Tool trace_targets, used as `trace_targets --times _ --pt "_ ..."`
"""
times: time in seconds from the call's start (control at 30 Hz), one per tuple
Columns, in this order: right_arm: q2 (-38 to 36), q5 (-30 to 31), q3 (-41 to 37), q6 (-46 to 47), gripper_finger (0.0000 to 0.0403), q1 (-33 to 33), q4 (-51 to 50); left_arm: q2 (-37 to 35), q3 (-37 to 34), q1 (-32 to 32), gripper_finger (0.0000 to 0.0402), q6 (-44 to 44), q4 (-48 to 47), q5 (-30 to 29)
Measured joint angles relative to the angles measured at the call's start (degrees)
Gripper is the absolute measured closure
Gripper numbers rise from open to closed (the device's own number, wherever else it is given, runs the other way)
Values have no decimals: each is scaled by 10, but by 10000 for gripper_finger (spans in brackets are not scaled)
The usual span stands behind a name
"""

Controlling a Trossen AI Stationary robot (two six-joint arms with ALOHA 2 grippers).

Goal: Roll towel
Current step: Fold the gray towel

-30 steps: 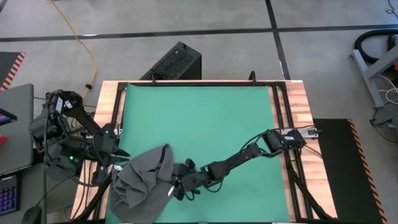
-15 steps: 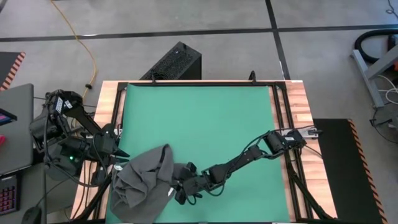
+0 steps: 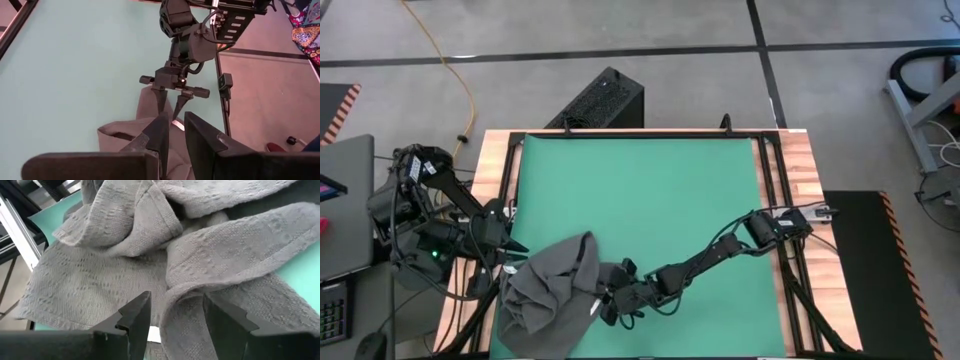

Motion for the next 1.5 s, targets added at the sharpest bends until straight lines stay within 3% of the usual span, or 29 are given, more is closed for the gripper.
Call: trace_targets --times 0.53,0.97,1.1,1.3,1.5 --pt "17 18 1 6 200 3 45 0 0 0 352 3 0 0" --pt "58 -15 6 45 203 8 76 0 0 0 352 4 0 1" --pt "58 -16 6 39 242 0 71 0 0 0 352 4 0 -6" --pt "55 -54 7 98 377 -20 44 0 0 0 352 4 0 -9" --pt "24 -63 34 104 392 -25 -17 15 0 0 352 -2 0 25"
